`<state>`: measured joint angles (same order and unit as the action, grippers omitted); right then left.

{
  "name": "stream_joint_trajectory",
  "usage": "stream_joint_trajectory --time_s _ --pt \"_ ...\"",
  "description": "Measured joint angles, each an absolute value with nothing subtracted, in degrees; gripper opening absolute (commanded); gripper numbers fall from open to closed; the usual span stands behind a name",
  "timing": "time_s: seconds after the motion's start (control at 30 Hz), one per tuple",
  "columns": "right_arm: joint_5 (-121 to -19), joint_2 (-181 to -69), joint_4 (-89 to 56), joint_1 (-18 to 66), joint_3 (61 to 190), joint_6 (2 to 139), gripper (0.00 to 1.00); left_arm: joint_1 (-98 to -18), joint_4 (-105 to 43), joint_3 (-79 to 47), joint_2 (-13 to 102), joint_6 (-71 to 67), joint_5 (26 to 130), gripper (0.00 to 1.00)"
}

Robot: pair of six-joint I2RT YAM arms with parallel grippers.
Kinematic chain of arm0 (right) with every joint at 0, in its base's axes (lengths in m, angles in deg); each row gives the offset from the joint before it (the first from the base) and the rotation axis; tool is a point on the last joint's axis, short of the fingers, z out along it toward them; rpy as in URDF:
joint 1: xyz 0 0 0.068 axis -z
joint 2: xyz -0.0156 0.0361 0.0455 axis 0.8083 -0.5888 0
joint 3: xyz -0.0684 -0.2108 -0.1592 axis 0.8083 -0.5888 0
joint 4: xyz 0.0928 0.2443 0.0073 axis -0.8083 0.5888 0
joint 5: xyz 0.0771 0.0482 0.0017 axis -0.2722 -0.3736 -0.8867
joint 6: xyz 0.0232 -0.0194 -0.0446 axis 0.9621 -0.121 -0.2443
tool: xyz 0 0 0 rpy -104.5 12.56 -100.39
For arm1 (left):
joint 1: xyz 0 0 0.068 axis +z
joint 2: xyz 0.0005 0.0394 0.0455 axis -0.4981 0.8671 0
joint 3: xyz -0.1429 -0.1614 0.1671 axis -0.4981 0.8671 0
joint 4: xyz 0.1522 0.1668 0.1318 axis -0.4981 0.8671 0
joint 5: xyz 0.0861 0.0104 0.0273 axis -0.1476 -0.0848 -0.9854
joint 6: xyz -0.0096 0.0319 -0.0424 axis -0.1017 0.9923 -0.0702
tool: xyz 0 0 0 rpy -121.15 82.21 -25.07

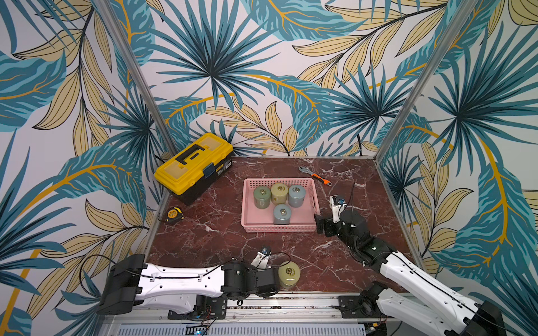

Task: Take the tea canister out of the basket
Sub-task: Place the tea canister at the center of the board.

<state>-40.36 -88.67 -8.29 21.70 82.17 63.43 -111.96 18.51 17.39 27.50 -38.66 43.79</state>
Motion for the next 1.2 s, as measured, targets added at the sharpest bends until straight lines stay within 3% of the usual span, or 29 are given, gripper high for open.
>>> stream_joint_trajectory --time_s 0.37,0.8,1.2 --pt "-40.9 -88.7 -8.3 21.7 82.2 63.4 0.99 -112.0 17.2 17.4 28.8 -39.9 43.6 1.0" --pt "-46.8 -89.3 -7.5 21.7 83.4 63.2 0.99 -112.0 21.2 13.3 27.4 -40.6 42.2 1.0" --pt "-55.7 -95.6 1.3 21.7 93.5 63.3 0.99 -108.0 24.9 7.9 23.7 -37.4 39.0 1.0"
